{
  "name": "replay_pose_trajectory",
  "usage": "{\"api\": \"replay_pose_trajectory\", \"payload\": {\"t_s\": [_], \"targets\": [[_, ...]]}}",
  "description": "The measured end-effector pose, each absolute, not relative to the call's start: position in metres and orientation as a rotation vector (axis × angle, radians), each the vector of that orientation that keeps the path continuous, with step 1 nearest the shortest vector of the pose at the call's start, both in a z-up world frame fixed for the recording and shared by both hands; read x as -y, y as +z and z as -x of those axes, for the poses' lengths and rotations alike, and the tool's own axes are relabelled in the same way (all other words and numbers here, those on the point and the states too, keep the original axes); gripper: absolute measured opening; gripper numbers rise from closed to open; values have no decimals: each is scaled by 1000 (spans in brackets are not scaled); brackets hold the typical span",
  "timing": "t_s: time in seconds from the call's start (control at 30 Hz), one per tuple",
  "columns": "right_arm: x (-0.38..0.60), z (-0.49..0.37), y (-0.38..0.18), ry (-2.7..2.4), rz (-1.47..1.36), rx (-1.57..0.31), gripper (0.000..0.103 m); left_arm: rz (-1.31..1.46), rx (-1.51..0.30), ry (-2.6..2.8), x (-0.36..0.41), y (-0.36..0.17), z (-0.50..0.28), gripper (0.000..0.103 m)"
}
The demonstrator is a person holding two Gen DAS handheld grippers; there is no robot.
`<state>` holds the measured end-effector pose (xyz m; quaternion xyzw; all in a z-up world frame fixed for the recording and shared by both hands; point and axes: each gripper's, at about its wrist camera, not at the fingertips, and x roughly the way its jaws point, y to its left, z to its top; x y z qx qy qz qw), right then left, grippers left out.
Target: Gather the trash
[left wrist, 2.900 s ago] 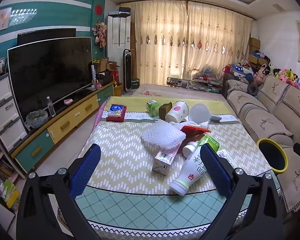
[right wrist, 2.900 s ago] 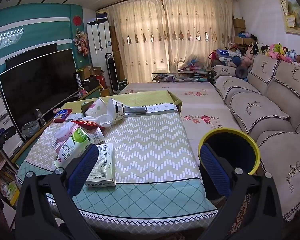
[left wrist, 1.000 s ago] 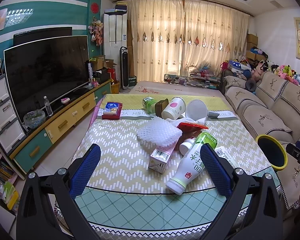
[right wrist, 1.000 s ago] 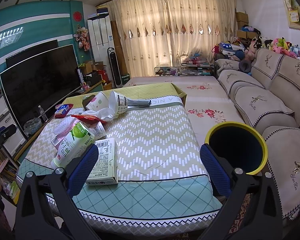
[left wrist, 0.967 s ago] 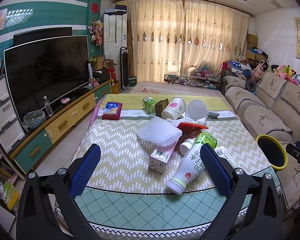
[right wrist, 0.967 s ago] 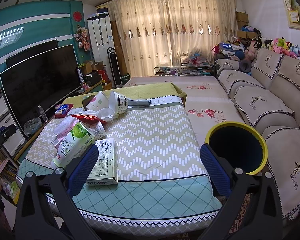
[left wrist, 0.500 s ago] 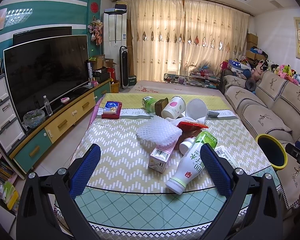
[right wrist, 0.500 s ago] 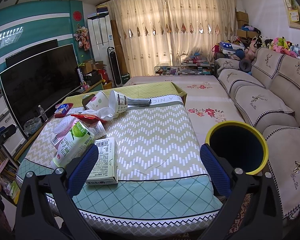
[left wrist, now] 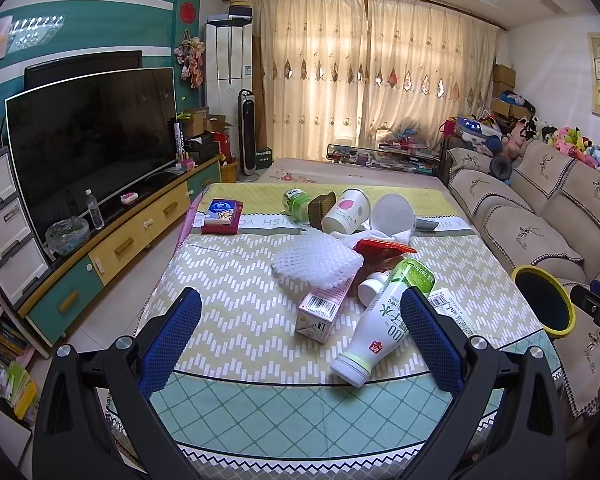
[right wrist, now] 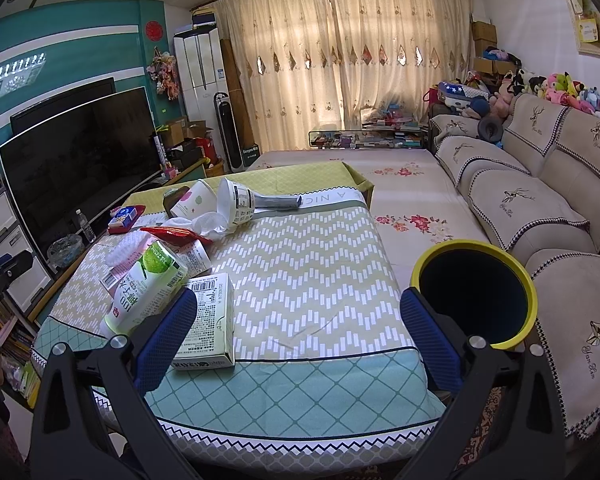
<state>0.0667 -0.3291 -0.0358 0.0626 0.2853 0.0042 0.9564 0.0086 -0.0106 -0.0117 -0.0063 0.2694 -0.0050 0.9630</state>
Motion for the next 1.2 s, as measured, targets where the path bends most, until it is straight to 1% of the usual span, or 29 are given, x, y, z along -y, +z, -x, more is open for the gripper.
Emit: {"api": "replay_pose_trajectory", "payload": {"t_s": [0.27, 0.67, 1.03, 1.2], "targets": [[329, -67, -37, 7, -127, -580, 97, 13, -545, -10, 10, -12, -9, 98], [313, -82, -55, 52, -112, -635, 97, 19, -561, -7, 10, -18, -12, 98], [260, -105, -94, 184, -70, -717, 97, 26, -588, -12, 12, -27, -21, 98], [240, -121, -121, 217, -46, -778, 97, 30, -601, -12, 9, -33, -26, 98]]}}
